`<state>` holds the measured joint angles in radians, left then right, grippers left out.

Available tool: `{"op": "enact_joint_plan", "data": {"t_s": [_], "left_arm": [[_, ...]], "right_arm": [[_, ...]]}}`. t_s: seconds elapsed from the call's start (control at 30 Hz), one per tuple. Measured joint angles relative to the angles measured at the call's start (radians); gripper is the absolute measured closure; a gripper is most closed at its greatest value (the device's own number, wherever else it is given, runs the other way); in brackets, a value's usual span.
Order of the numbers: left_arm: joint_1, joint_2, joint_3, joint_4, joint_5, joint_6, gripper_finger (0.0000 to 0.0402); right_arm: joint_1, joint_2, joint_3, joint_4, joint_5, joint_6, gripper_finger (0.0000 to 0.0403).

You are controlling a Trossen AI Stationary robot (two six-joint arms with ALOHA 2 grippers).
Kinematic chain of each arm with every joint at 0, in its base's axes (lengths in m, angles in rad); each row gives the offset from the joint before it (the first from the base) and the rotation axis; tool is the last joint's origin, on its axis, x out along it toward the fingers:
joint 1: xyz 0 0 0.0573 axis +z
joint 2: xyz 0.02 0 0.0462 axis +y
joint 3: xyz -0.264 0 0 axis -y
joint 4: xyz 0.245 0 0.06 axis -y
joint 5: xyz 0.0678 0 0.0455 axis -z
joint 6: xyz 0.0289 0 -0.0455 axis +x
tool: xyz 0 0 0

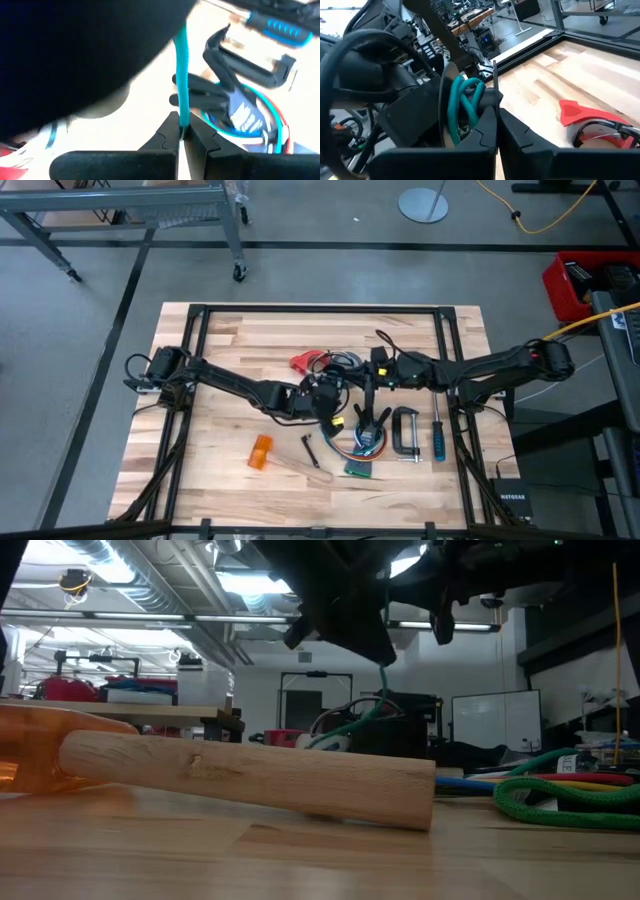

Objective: Coil cords
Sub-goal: Coil the blue wire onto the spool

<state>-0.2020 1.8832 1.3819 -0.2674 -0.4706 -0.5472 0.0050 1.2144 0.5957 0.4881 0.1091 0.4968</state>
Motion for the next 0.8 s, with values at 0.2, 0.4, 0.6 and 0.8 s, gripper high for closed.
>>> {"op": "enact_joint_plan", "data": {"t_s": [0.2,0.4,0.6,0.8], "left_arm": [[-0.036,-0.001,0.002,-0.141,-0.049,0.024,0.0401],[-0.060,-0.002,0.005,-0.244,-0.155,0.004,0.0401],[-0.031,-0.001,0.003,-0.253,-0.155,0.010,0.0395],[0.006,0.002,-0.001,-0.228,-0.149,-0.004,0.0391]], "right_arm": [[-0.014,-0.088,-0.002,-0.146,-0.004,-0.061,0.0398],[-0.011,-0.194,-0.002,-0.398,-0.053,-0.111,0.0398],[-0.013,-0.194,0.000,-0.531,-0.198,-0.112,0.0398],[-0.013,-0.142,0.002,-0.637,-0.247,-0.112,0.0398]]}}
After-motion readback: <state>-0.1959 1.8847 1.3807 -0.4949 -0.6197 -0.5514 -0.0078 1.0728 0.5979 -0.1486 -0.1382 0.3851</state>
